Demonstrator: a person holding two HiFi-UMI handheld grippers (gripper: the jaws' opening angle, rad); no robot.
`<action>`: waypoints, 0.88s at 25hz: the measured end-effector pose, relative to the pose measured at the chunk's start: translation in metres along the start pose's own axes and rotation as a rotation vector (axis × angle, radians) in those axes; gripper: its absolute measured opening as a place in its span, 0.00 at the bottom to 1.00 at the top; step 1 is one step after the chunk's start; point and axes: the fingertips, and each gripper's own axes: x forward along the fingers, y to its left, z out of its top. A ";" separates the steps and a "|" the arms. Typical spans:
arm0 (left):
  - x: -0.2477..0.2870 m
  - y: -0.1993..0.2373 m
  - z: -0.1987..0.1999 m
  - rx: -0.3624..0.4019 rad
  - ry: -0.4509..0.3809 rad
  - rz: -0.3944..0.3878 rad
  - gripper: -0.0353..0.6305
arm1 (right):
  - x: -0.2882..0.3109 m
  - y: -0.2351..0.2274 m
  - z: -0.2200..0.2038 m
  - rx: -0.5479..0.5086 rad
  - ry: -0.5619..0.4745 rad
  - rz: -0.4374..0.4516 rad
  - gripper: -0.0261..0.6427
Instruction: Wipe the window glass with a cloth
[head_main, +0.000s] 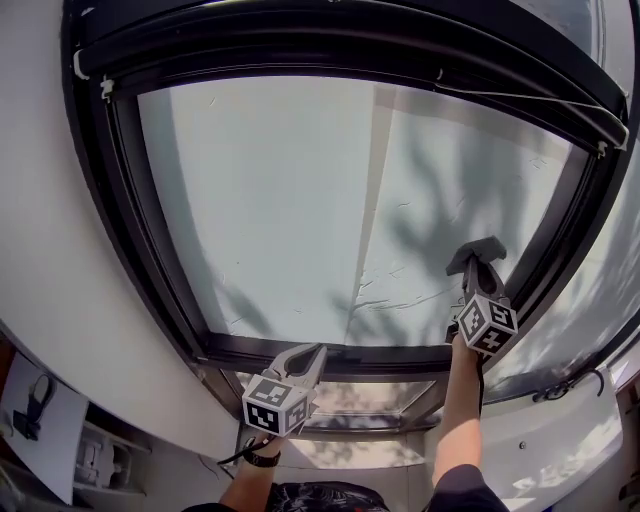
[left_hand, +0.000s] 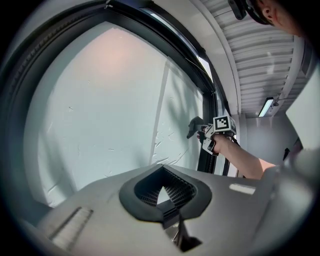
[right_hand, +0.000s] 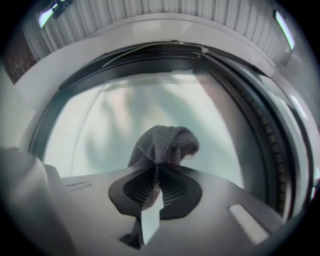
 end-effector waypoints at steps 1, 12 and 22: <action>-0.009 0.008 -0.001 -0.003 0.002 0.023 0.05 | 0.002 0.031 0.002 -0.008 -0.008 0.063 0.07; -0.160 0.104 0.008 -0.044 -0.062 0.325 0.05 | 0.002 0.402 -0.050 0.021 0.049 0.673 0.07; -0.292 0.161 0.019 -0.070 -0.139 0.585 0.05 | -0.012 0.606 -0.111 -0.010 0.187 0.952 0.07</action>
